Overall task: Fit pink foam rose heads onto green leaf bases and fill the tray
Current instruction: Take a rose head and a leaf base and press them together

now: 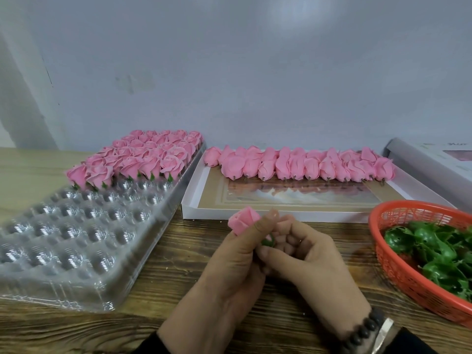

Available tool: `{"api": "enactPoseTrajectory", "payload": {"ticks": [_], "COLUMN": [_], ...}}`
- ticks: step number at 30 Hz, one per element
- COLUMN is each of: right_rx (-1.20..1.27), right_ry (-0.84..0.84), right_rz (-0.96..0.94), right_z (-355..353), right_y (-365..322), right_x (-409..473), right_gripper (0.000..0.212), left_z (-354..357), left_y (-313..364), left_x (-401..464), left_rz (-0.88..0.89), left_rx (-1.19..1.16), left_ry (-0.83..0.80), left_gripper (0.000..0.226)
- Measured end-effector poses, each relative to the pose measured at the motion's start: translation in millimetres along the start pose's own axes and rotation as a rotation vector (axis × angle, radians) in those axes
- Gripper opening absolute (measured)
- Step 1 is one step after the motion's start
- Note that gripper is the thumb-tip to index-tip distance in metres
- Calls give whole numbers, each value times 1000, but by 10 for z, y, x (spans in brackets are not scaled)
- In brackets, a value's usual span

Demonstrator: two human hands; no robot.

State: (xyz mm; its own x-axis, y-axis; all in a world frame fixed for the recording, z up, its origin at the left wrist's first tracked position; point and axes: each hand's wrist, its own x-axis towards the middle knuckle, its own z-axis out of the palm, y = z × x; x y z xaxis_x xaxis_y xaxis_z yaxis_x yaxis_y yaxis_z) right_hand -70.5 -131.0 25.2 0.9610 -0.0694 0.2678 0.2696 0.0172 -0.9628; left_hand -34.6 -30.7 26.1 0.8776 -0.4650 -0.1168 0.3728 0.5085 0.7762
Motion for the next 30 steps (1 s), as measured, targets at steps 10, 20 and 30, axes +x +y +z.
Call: {"api": "enactPoseTrajectory", "payload": {"ticks": [10, 20, 30], "right_rx": [-399, -697, -594], "right_ry": [144, -118, 13], "right_rz": [-250, -394, -342], "right_z": [-84, -165, -143], "right_y": [24, -29, 0], "right_x": [-19, -13, 3], "right_gripper": [29, 31, 2], "left_z": [-91, -96, -79], "left_y": [67, 64, 46], "left_x": [12, -15, 1], "left_rz": [300, 338, 294], "left_rx": [627, 1320, 1133], "left_ry": [174, 23, -23], "left_gripper": [14, 25, 25]}}
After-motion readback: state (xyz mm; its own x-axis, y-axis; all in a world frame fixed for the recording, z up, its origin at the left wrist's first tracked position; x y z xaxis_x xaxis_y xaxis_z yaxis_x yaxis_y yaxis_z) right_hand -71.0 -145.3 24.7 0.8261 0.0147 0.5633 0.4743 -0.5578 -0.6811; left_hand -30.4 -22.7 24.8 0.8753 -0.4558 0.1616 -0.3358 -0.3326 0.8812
